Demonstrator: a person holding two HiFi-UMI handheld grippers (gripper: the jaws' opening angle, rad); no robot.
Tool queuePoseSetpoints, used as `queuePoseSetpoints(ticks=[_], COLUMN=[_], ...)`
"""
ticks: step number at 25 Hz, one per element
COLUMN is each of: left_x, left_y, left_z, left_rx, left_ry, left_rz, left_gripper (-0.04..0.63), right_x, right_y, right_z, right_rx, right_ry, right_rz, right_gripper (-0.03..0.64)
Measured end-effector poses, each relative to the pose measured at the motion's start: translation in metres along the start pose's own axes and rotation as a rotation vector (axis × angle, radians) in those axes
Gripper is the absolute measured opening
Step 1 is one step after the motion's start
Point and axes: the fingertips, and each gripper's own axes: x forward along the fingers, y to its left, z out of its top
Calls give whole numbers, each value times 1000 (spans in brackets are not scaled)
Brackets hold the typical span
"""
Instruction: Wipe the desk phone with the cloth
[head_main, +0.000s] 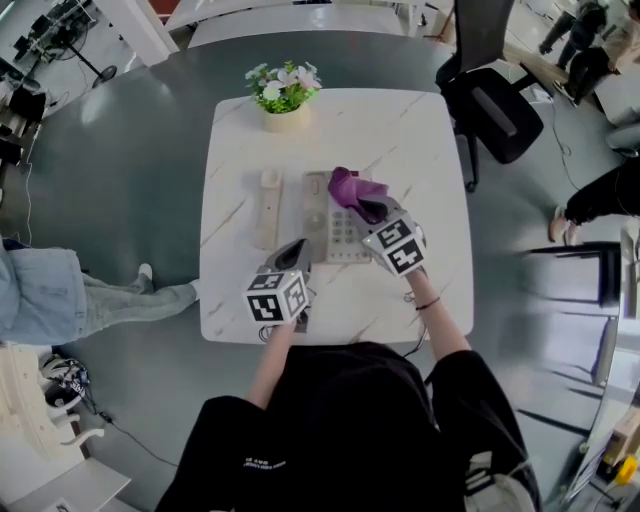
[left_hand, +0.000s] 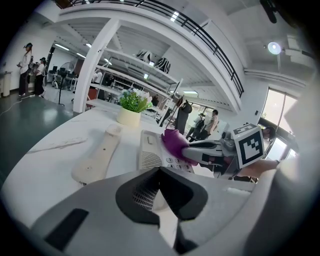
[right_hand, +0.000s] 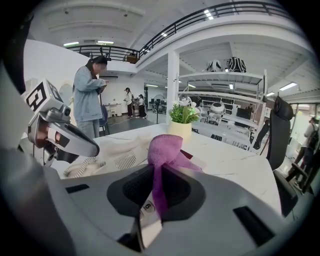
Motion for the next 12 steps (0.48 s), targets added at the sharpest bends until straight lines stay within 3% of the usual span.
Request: queuePoseSetpoints(ticks=[12], left_x=[-6], left_y=[-6], left_z=[-9], left_rx=[9], left_ry=[15], left_rz=[-15], left_gripper=[-2], right_x=[-10], right_y=[27], right_z=[-15], right_rx=[-6], right_ry=[26], right_rz=[44], right_gripper=[34])
